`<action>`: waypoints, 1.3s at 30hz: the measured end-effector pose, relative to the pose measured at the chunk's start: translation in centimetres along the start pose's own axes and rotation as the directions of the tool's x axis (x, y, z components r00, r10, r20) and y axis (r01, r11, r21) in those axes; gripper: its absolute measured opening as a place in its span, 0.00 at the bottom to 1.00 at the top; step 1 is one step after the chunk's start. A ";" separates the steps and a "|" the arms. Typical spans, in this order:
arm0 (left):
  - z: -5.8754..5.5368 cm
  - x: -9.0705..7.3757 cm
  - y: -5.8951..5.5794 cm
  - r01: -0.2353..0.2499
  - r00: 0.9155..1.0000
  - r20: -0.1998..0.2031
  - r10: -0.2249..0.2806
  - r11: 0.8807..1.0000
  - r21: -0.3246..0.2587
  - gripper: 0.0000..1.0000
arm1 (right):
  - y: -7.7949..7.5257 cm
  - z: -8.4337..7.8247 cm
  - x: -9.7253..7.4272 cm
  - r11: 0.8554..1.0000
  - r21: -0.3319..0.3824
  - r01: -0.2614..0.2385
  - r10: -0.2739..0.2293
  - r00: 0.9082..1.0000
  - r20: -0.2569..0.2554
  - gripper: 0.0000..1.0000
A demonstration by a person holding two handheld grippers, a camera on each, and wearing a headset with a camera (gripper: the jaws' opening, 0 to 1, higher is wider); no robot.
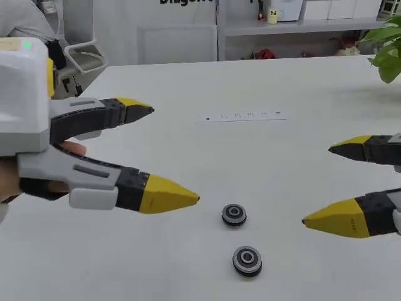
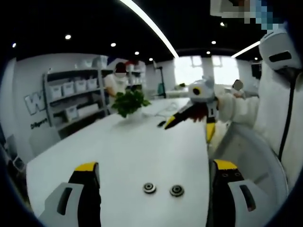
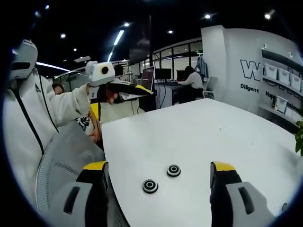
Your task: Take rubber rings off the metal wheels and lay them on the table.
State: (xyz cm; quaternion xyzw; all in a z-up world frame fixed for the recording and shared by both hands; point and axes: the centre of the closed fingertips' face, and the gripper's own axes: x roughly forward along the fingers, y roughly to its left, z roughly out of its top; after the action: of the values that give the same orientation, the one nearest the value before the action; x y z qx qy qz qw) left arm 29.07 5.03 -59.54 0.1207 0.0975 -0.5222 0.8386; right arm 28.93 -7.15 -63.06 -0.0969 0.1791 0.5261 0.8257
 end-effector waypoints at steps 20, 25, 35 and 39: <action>-4.8 7.3 -2.6 0.144 0.989 -0.008 -0.145 0.989 -0.032 0.88 | 0.2 -2.4 6.1 0.993 -0.055 -0.105 0.107 0.993 0.043 0.52; -6.1 8.1 -3.6 0.161 0.987 -0.016 -0.162 0.986 -0.034 0.84 | 0.5 -4.1 6.8 0.991 -0.053 -0.124 0.125 0.992 0.009 0.52; -8.5 9.1 -5.3 0.185 0.982 -0.034 -0.187 0.981 -0.059 0.78 | 1.8 -9.1 8.0 0.982 -0.024 -0.185 0.181 0.977 -0.109 0.46; -9.0 9.6 -5.7 0.191 0.980 -0.035 -0.194 0.979 -0.074 0.75 | 2.3 -10.1 8.4 0.979 -0.003 -0.206 0.203 0.970 -0.131 0.45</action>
State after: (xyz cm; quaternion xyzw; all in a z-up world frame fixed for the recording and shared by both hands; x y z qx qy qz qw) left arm 27.82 -2.88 -71.44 0.0923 0.1446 -0.5944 0.7856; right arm 28.11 -2.66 -75.58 -0.1189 0.2371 0.6024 0.7528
